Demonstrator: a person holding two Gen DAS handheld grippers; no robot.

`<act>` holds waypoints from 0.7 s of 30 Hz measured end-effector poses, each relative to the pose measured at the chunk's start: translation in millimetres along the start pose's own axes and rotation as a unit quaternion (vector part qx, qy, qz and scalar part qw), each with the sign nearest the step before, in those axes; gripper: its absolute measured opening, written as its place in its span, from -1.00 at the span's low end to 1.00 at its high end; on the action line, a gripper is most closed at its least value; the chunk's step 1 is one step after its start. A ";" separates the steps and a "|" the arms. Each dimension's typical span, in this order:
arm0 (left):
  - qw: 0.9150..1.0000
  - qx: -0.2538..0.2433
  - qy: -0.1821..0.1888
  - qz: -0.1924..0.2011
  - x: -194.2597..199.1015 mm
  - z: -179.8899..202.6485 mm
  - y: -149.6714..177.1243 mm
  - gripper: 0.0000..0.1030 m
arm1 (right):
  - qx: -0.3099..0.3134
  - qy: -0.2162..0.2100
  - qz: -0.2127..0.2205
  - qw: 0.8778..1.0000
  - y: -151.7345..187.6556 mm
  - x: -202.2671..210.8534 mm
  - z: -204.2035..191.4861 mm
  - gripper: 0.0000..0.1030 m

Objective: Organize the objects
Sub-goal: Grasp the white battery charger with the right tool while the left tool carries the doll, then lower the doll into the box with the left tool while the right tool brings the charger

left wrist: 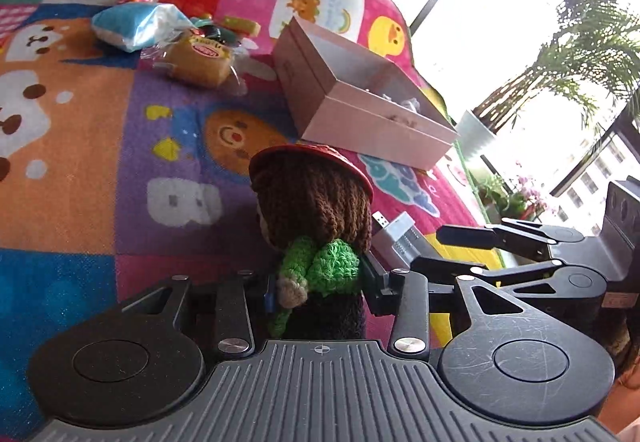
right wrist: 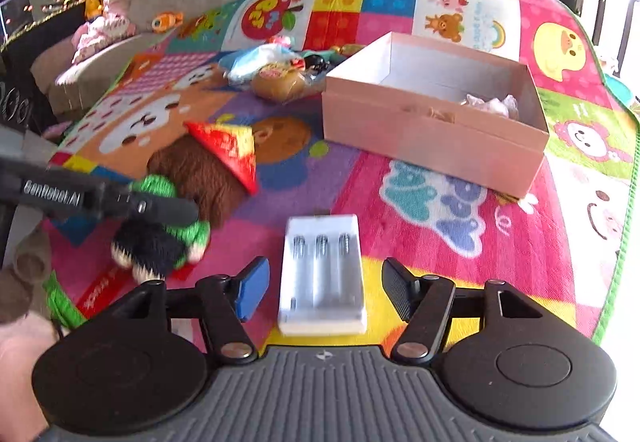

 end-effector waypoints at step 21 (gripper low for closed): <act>0.991 -0.069 0.050 0.107 -42.4 100.9 -155.2 -0.18 | -0.086 0.054 0.143 0.985 -14.1 64.6 75.8 -0.08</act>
Point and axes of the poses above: each gripper's, at about its wrist camera, not at the fingertips, and x roughly against the way its jaws point, z to its right, y to its underside, the point moved 4 cm from there along -x, roughly the way its jaws point, and after that the axes turned 1 degree about x, right-handed, at the moved point
